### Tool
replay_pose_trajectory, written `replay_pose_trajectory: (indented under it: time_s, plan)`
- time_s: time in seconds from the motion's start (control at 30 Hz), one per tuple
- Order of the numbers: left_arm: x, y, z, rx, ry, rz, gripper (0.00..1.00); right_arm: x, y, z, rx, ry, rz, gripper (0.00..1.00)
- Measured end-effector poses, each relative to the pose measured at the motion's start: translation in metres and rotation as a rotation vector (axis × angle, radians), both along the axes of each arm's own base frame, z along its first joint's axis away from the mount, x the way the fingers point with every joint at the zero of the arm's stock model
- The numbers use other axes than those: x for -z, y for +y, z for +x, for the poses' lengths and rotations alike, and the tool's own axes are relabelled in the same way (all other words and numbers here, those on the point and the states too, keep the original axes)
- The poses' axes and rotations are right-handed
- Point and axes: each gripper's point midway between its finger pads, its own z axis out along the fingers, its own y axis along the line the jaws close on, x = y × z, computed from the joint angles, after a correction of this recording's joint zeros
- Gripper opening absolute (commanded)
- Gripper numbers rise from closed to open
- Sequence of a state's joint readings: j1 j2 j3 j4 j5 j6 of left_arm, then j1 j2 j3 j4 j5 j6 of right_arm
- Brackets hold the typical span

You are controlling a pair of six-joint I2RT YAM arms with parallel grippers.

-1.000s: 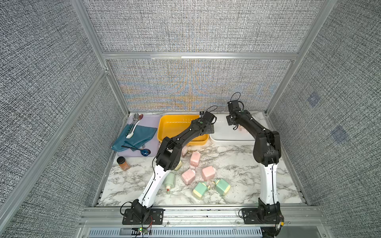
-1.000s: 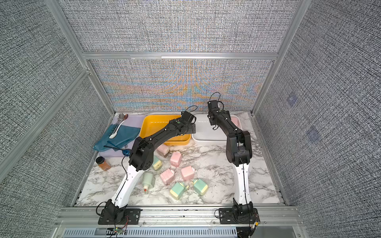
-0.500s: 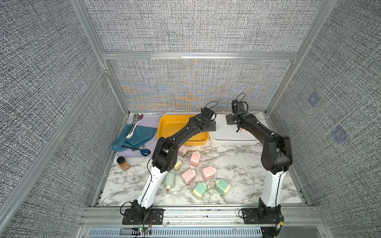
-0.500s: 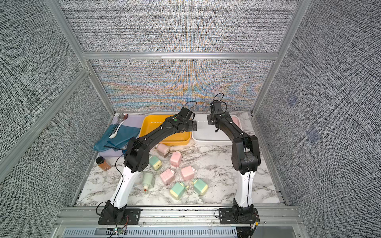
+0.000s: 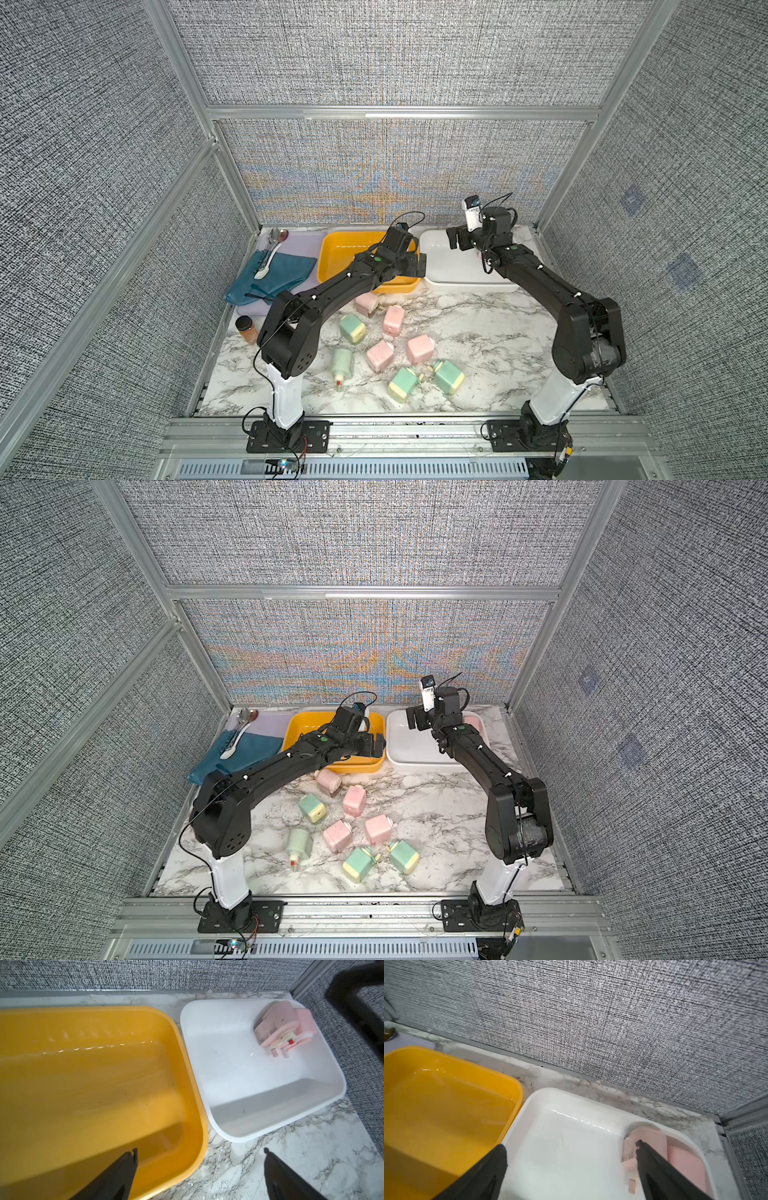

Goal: Place the pencil sharpeners by color into the storage box
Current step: Pick up the pencil sharpener from the center of the board.

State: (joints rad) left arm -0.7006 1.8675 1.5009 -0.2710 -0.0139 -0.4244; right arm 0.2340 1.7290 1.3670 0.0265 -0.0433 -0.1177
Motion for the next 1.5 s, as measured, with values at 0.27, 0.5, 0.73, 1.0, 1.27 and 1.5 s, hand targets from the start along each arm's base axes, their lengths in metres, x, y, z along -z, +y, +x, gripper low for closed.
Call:
replay_pose_trajectory:
  time_s: [0.27,0.5,0.73,1.0,1.27,1.5]
  plan:
    - [-0.008,0.027,-0.051,0.166,-0.091,0.045,0.99,-0.014,0.038,-0.044,-0.285,-0.050,0.014,0.99]
    - [-0.013,0.045,-0.104,0.363,-0.198,0.045,0.99,-0.013,0.080,-0.097,-0.515,-0.095,-0.074,0.99]
    - [-0.011,0.038,-0.154,0.626,-0.268,-0.016,0.99,0.025,0.106,-0.165,-0.741,-0.110,-0.237,0.99]
    - [0.010,0.049,-0.198,0.849,-0.260,0.026,0.99,0.066,0.128,-0.216,-0.956,-0.071,-0.397,0.99]
    - [0.023,0.067,-0.222,0.907,-0.271,0.051,0.99,0.107,0.145,-0.252,-1.100,0.072,-0.511,0.99]
    - [0.030,0.077,-0.225,0.886,-0.276,0.084,0.99,0.117,0.137,-0.275,-1.140,0.163,-0.538,0.99]
